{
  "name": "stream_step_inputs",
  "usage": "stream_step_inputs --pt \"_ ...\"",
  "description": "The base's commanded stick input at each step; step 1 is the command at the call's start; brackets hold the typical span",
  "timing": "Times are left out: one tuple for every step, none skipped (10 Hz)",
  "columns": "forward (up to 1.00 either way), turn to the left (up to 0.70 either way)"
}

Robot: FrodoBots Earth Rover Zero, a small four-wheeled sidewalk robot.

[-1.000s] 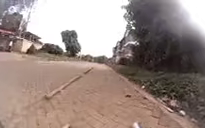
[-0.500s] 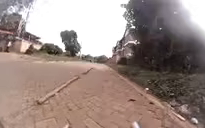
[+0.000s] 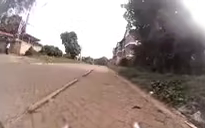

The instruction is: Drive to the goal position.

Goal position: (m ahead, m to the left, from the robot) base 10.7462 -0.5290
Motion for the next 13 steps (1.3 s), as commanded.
stream_step_inputs --pt "0.50 0.00" --pt "0.50 0.00" --pt "0.50 0.00" --pt "0.50 0.00" --pt "0.50 0.00" --pt "0.50 0.00" --pt "0.50 0.00" --pt "0.50 0.00" --pt "0.50 0.00" --pt "0.50 0.00" --pt "0.50 0.00" --pt "0.50 0.00" --pt "0.50 0.00"
